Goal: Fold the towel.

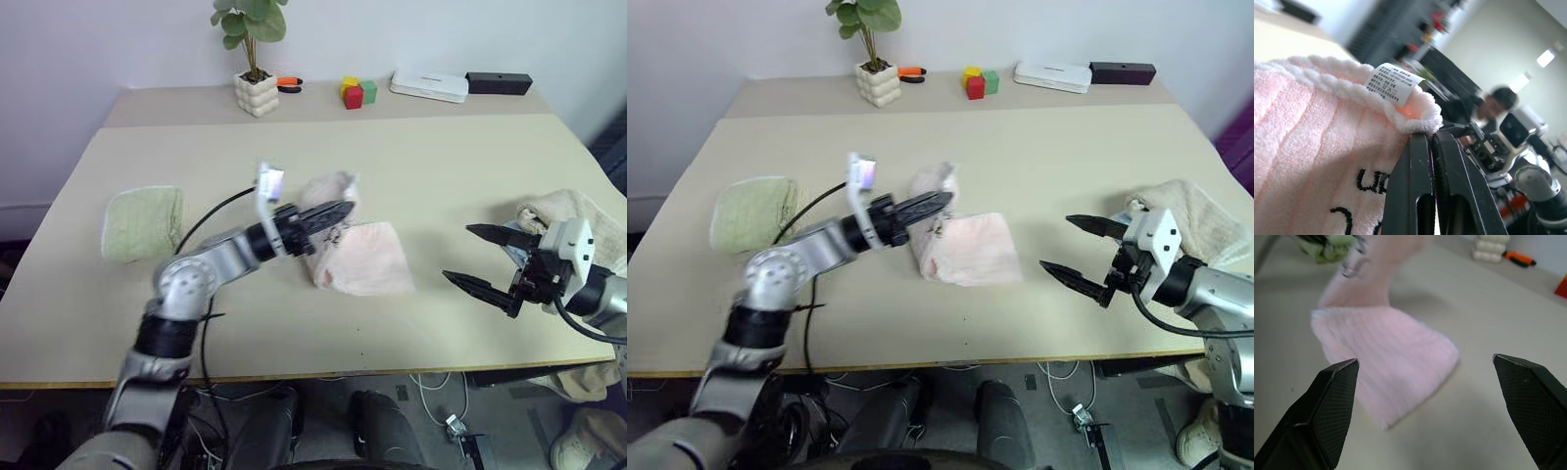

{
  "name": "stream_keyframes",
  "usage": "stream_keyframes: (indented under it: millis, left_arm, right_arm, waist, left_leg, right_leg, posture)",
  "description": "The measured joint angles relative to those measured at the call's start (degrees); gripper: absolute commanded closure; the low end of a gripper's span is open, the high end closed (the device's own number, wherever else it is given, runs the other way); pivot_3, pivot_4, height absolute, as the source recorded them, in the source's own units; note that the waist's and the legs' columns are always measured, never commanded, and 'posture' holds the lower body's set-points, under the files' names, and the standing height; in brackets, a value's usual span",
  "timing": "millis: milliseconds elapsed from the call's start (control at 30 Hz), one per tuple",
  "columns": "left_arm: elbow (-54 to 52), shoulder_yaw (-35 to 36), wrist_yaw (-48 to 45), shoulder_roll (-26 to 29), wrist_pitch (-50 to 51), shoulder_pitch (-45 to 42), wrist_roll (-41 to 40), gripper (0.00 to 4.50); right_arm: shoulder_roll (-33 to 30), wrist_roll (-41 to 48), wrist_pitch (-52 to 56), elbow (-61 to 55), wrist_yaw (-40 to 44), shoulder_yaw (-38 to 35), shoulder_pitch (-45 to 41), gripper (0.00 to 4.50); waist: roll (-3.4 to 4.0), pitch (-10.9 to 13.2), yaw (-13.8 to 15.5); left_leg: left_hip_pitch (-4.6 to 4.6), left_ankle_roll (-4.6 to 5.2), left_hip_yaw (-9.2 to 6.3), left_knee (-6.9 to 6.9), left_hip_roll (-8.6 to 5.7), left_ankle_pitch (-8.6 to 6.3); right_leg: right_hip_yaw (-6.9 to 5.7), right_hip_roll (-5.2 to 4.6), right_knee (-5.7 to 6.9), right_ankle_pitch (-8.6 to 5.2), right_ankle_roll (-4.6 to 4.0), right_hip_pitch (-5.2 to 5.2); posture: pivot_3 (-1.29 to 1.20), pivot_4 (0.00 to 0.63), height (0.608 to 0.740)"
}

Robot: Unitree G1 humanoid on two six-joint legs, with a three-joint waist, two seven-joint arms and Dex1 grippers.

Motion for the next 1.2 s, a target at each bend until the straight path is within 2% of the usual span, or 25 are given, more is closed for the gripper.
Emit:
stream_keyframes:
  millis: [367,533,567,600,800,833,967,1100,1200]
  left_arm:
    - [9.57,-11.03,-10.92,-4.71,-2.3,-0.06,16.81,4.42]
    - [13.17,-12.2,-13.67,-8.12,-3.5,-0.17,21.03,4.42]
    - [14.36,-12.3,-14.41,-8.7,-3.69,-0.51,22.08,3.88]
    - [15.57,-12.43,-15.19,-9.05,-3.74,-1.03,22.95,3.6]
    - [15.61,-12.49,-18.22,-9.65,-3.61,-1.15,24.73,0.59]
    - [15.17,-12.43,-18.49,-9.61,-3.49,-1.13,24.72,0.19]
    - [10.81,-10.11,-22.6,-8.1,-0.61,-0.12,21.65,0.08]
    - [5.34,-2.42,-27.52,-5.37,6.16,0.0,11.78,0.08]
    - [2.8,3.7,-25.84,-5.08,7.81,-0.09,7.55,0.08]
  right_arm:
    - [1.75,2.2,1.31,-6.25,-5.37,-3.34,4.93,0.0]
    - [1.88,2.16,1.32,-6.25,-6.65,-3.33,4.69,0.0]
    - [1.88,2.14,1.32,-6.25,-6.93,-3.31,4.42,0.0]
    - [1.88,2.13,1.32,-6.25,-7.19,-3.29,4.09,0.0]
    - [1.85,1.98,1.32,-5.97,-7.57,-2.87,2.94,0.0]
    - [1.85,1.97,1.32,-5.9,-7.57,-2.77,2.69,0.0]
    - [1.87,1.47,1.26,-4.15,-7.61,-0.91,-0.21,0.0]
    - [2.23,0.26,0.52,-1.24,-8.51,0.92,-4.64,0.0]
    - [4.33,-0.48,-0.27,1.24,-10.49,1.64,-7.73,0.0]
  waist:
    - [-0.08,0.05,-0.09]
    - [-0.09,0.06,-0.11]
    - [-0.09,0.06,-0.1]
    - [-0.09,0.06,-0.1]
    - [-0.1,0.06,-0.19]
    - [-0.1,0.06,-0.16]
    - [-0.09,0.05,-0.3]
    - [-0.09,0.07,-0.29]
    - [-0.09,0.06,-0.13]
  left_leg:
    - [0.0,0.02,-0.02,0.07,0.0,-0.01]
    - [0.0,0.03,-0.03,0.06,0.0,-0.01]
    - [0.0,0.03,-0.03,0.06,0.0,0.0]
    - [0.0,0.03,-0.03,0.06,0.0,0.0]
    - [0.01,0.05,-0.03,0.06,0.0,0.0]
    - [0.01,0.05,-0.03,0.07,0.0,0.0]
    - [0.01,0.06,-0.03,0.07,0.0,0.01]
    - [0.02,0.05,-0.04,0.1,0.01,0.02]
    - [0.03,0.05,-0.04,0.15,0.0,0.03]
  right_leg:
    - [-0.01,0.01,-0.03,0.05,0.09,0.07]
    - [-0.02,0.01,-0.04,0.06,0.11,0.07]
    - [-0.02,0.01,-0.04,0.06,0.11,0.07]
    - [-0.03,0.02,-0.03,0.06,0.11,0.07]
    - [-0.03,0.02,-0.03,0.08,0.15,0.07]
    - [-0.03,0.02,-0.02,0.08,0.15,0.07]
    - [-0.03,0.03,0.0,0.08,0.15,0.06]
    - [-0.03,0.05,0.11,0.08,0.14,0.01]
    - [-0.02,0.04,0.14,0.08,0.15,0.03]
  posture:
    - [0.0,0.15,0.74]
    - [0.0,0.15,0.74]
    - [0.0,0.15,0.74]
    - [0.0,0.15,0.74]
    - [0.0,0.15,0.74]
    - [0.0,0.15,0.74]
    - [0.0,0.15,0.74]
    - [0.0,0.15,0.74]
    - [0.0,0.15,0.74]
